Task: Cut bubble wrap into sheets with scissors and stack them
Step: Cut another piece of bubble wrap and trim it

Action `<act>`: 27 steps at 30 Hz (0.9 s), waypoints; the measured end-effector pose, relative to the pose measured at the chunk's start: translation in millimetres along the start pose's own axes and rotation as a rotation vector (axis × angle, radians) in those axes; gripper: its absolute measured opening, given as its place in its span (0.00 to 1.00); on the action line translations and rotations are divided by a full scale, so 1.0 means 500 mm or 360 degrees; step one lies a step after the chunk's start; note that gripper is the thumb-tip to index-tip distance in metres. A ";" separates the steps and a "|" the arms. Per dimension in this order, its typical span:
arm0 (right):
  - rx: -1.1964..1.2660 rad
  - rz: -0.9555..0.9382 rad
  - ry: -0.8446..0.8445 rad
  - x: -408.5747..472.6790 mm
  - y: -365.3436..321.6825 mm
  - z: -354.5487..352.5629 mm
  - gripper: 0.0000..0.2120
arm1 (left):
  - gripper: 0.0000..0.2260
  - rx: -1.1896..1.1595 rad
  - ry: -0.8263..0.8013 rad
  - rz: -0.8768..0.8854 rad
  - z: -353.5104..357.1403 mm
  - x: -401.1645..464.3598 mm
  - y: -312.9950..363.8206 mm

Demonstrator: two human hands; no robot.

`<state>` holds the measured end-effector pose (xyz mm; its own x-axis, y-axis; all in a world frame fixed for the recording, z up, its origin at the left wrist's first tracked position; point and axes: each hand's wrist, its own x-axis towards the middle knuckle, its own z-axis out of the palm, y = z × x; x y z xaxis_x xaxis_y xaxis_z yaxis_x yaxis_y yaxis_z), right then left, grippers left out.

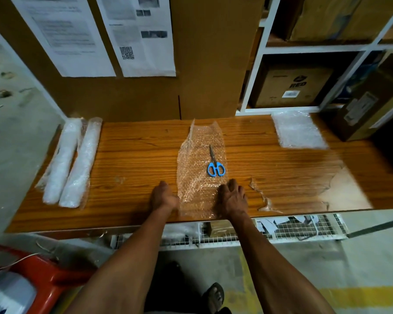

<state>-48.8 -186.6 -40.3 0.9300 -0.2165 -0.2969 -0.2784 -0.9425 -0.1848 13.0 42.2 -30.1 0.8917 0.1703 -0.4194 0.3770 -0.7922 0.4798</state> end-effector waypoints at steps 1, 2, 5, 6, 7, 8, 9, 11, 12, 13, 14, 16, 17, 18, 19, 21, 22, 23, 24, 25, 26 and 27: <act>-0.0020 -0.0021 0.0028 0.007 -0.006 -0.002 0.33 | 0.25 0.0094 0.0107 0.0125 -0.002 0.003 0.002; -0.0021 -0.0055 0.0069 0.013 -0.012 -0.004 0.33 | 0.26 0.0200 0.0176 0.0293 -0.004 0.004 0.005; 0.0022 -0.0171 0.0137 0.037 -0.035 -0.016 0.33 | 0.26 0.0494 0.0179 0.0773 -0.011 0.019 0.027; 0.0023 -0.0202 0.0139 0.052 -0.044 -0.018 0.35 | 0.27 0.0550 0.0140 0.0868 -0.017 0.030 0.040; 0.0020 -0.0227 0.0125 0.065 -0.054 -0.023 0.36 | 0.28 0.0594 0.0090 0.0926 -0.021 0.040 0.053; 0.0035 -0.0240 0.0120 0.077 -0.061 -0.027 0.37 | 0.29 0.0637 0.0033 0.0965 -0.025 0.047 0.066; 0.0047 -0.0249 0.0109 0.095 -0.069 -0.027 0.37 | 0.30 0.0675 -0.0022 0.0988 -0.029 0.058 0.078; 0.0032 -0.0219 0.0059 0.127 -0.078 -0.028 0.42 | 0.31 0.0769 -0.0105 0.0998 -0.035 0.080 0.098; 0.0005 -0.0200 0.0020 0.136 -0.078 -0.027 0.45 | 0.31 0.0824 -0.0126 0.1000 -0.037 0.089 0.105; -0.0005 -0.0181 -0.0018 0.149 -0.079 -0.026 0.46 | 0.32 0.0882 -0.0133 0.1012 -0.040 0.105 0.113; -0.0005 -0.0161 -0.0045 0.162 -0.082 -0.024 0.45 | 0.32 0.0949 -0.0137 0.1027 -0.043 0.125 0.118; -0.0016 -0.0147 -0.0052 0.182 -0.085 -0.023 0.40 | 0.33 0.1074 -0.0148 0.0995 -0.045 0.167 0.122; -0.0027 -0.0144 -0.0035 0.189 -0.087 -0.022 0.38 | 0.33 0.1113 -0.0148 0.0923 -0.046 0.188 0.122; -0.0029 -0.0137 -0.0013 0.193 -0.087 -0.022 0.37 | 0.33 0.1133 -0.0142 0.0812 -0.048 0.206 0.122; -0.0021 -0.0127 0.0011 0.199 -0.089 -0.019 0.35 | 0.33 0.1124 -0.0128 0.0687 -0.051 0.224 0.124; 0.0007 -0.0089 0.0071 0.209 -0.093 -0.017 0.33 | 0.35 0.1074 -0.0063 0.0523 -0.058 0.249 0.131; 0.0022 -0.0063 0.0094 0.212 -0.096 -0.018 0.33 | 0.35 0.1053 0.0000 0.0522 -0.060 0.256 0.136; 0.0044 -0.0035 0.0112 0.215 -0.098 -0.019 0.33 | 0.35 0.1029 0.0073 0.0573 -0.063 0.260 0.141; 0.0064 -0.0011 0.0119 0.219 -0.101 -0.019 0.32 | 0.35 0.0994 0.0121 0.0662 -0.064 0.265 0.145; 0.0076 0.0007 0.0130 0.223 -0.104 -0.018 0.32 | 0.35 0.0955 0.0119 0.0767 -0.064 0.269 0.150; 0.0092 0.0024 0.0146 0.226 -0.106 -0.017 0.30 | 0.35 0.0926 0.0065 0.0878 -0.064 0.271 0.155; 0.0108 0.0036 0.0175 0.230 -0.106 -0.013 0.29 | 0.34 0.0914 -0.0012 0.0981 -0.061 0.274 0.157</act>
<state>74.4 -163.4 -58.7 0.9430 -0.2675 -0.1980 -0.3116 -0.9185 -0.2433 172.4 21.5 -26.5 0.8937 -0.3927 -0.2172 -0.3646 -0.9175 0.1589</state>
